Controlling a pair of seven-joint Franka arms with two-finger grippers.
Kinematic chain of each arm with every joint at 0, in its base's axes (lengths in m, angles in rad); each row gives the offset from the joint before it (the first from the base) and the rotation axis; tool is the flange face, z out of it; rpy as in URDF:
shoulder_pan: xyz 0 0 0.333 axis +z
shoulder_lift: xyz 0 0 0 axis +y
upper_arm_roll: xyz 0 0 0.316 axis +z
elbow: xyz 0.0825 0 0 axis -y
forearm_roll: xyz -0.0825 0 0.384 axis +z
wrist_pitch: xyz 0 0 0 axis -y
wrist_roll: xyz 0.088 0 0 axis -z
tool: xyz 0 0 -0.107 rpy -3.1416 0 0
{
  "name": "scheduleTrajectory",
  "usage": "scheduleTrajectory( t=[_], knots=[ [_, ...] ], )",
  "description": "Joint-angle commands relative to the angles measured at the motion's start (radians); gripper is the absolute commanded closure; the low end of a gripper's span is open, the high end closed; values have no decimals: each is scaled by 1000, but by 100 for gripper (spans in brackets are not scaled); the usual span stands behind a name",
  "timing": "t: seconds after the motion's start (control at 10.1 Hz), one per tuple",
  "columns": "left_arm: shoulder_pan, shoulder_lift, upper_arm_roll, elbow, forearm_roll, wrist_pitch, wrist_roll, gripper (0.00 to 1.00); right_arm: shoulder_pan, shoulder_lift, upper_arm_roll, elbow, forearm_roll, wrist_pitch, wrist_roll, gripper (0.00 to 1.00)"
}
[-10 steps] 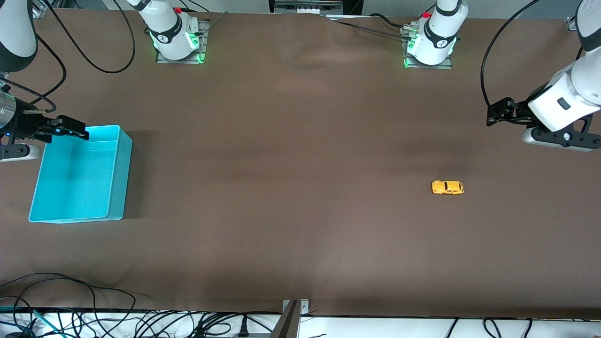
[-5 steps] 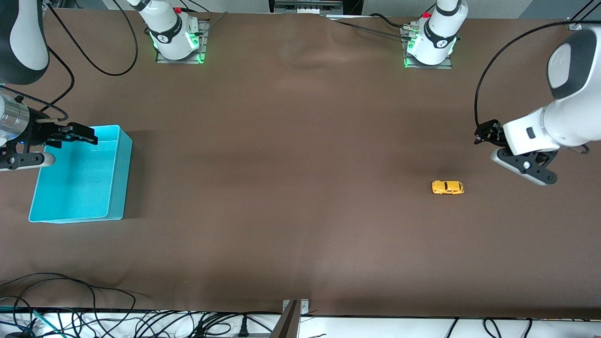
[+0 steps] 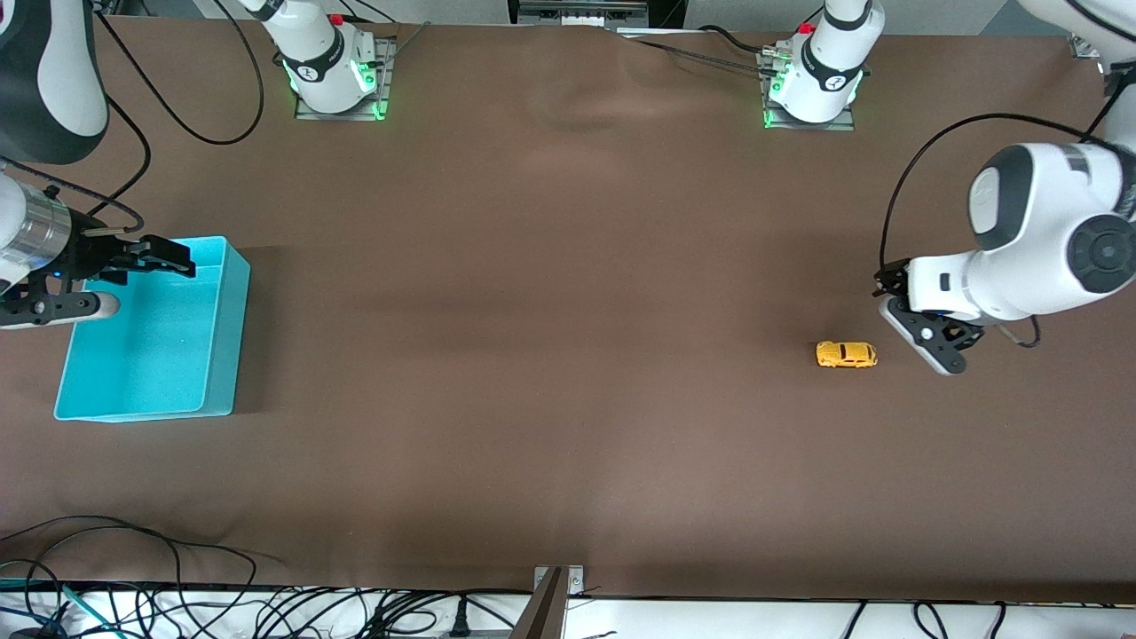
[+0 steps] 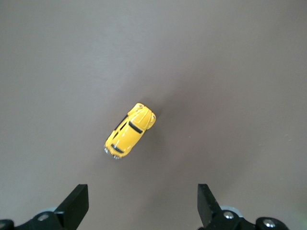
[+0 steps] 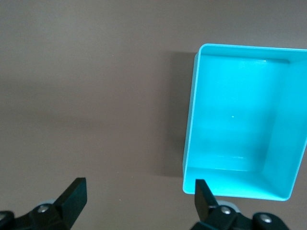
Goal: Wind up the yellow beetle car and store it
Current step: 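Move the left gripper down over the yellow beetle car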
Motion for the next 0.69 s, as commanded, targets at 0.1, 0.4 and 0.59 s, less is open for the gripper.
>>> scheduleTrajectory(
  t=[0.1,0.4,0.59],
  knots=[
    [2,47,1,-99,-2,202,251,0,6,16,-1,29,6,-7,10,0],
    [4,95,1,-175,-2,393,438,0,6,14,-1,29,6,-7,10,0],
    [19,142,1,-169,-2,399,515,0,10,15,-1,29,9,-7,10,0]
  ],
)
